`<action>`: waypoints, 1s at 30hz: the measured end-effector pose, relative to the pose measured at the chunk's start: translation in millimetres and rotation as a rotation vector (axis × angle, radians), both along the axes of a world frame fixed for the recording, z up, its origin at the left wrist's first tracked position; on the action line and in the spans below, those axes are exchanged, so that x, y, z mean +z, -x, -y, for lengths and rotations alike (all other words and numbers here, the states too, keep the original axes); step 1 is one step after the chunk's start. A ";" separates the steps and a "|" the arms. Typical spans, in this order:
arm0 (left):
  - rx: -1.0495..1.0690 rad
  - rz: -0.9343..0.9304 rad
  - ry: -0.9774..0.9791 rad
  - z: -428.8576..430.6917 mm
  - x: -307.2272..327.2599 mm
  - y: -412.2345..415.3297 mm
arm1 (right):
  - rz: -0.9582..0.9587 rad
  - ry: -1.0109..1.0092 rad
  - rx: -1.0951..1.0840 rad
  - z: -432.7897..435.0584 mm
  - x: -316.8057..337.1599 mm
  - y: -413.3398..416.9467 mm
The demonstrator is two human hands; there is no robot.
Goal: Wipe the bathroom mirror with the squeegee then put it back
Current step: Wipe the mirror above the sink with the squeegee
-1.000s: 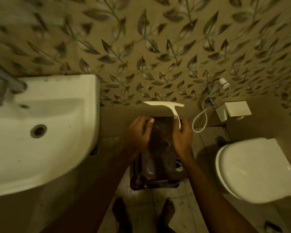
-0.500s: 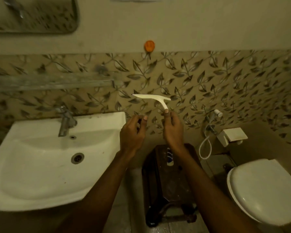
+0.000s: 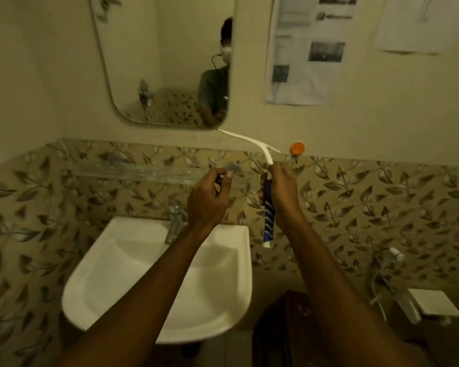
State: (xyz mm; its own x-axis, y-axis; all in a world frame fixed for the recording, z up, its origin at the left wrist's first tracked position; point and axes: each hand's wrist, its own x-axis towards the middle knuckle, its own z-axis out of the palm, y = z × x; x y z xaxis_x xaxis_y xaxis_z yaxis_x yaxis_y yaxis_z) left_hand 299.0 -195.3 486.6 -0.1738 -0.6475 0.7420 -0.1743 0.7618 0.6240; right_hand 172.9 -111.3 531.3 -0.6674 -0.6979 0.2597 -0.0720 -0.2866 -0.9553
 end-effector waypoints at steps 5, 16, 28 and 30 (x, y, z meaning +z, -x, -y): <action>0.038 -0.035 0.172 68.2 58.6 -28.9 | -0.086 0.073 0.043 57.7 47.2 -28.4; 0.097 0.020 0.368 228.6 201.2 -88.5 | -0.220 0.304 -0.145 178.3 154.3 -64.4; 0.375 0.095 0.235 335.7 292.6 -105.1 | -0.486 0.388 -0.446 260.8 281.7 -44.2; 0.389 0.048 0.188 344.6 296.9 -105.2 | -0.511 0.351 -0.540 267.3 302.5 -31.6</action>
